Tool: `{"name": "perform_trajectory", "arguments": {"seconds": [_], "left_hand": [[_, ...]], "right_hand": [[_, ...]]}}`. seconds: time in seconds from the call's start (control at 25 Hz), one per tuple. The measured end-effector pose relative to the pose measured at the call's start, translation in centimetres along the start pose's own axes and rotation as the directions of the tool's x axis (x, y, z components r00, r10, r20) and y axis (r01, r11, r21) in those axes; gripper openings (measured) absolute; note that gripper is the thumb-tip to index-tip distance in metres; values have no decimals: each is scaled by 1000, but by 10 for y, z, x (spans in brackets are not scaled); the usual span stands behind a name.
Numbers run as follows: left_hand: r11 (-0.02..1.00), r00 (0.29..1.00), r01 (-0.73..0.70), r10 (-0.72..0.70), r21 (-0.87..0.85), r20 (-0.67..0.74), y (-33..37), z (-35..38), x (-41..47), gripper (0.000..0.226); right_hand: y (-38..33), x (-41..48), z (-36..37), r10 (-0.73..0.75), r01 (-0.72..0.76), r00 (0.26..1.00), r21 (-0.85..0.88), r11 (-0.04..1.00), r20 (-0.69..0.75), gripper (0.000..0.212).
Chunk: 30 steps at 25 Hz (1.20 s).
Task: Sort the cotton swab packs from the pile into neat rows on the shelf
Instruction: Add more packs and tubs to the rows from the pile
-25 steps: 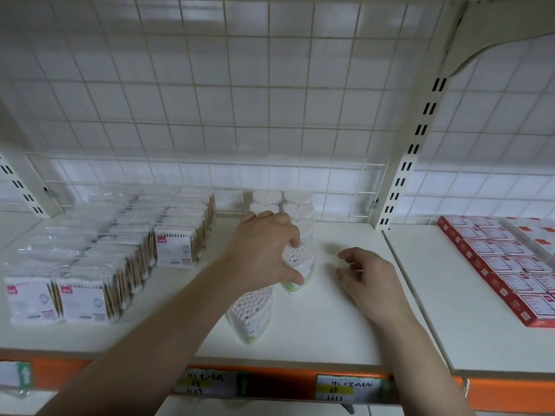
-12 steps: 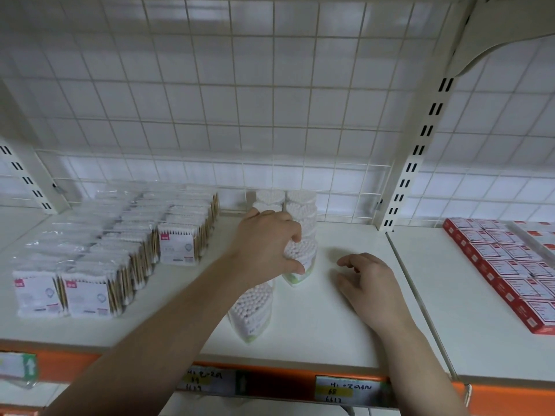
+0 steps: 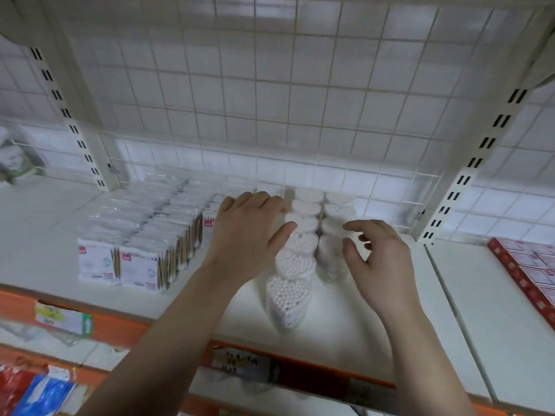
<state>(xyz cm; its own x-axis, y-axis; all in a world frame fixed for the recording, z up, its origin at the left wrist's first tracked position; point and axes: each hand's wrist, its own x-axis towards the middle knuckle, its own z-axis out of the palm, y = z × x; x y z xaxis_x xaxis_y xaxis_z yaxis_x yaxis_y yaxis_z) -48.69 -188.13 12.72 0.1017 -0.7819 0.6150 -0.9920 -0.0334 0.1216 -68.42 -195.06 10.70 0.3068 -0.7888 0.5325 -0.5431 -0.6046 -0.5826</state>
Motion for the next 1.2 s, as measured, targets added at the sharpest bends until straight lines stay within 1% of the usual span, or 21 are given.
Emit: {"name": "perform_trajectory", "arguments": {"seconds": [0.08,0.16,0.4,0.6,0.68,0.96,1.2], "left_hand": [[999,999,33,-32,31,-29,-22,-13,-11,32],[997,997,70,-68,40,-44,-44,-26,-23,30],[984,988,149,-145,96,-49,-134,-89,-76,35],[969,978,208,-204,134,-42,-214,-142,-137,35],[961,972,236,-232,145,-44,-245,-162,-161,35],[922,936,350,-350,167,-30,-329,-205,-220,41],[879,895,436,-446,192,8,-390,-218,-240,41]], "right_hand": [[-21,5,12,-44,44,999,15,999,29,24],[-42,9,25,-76,75,996,19,997,53,23],[-138,0,89,-146,142,984,46,989,101,24],[-227,-20,157,-217,204,969,115,972,121,23],[-261,-30,187,-242,222,959,139,965,150,26],[-349,-51,263,-282,232,927,213,949,247,24],[-398,-45,327,-312,240,895,246,939,318,23]]}}
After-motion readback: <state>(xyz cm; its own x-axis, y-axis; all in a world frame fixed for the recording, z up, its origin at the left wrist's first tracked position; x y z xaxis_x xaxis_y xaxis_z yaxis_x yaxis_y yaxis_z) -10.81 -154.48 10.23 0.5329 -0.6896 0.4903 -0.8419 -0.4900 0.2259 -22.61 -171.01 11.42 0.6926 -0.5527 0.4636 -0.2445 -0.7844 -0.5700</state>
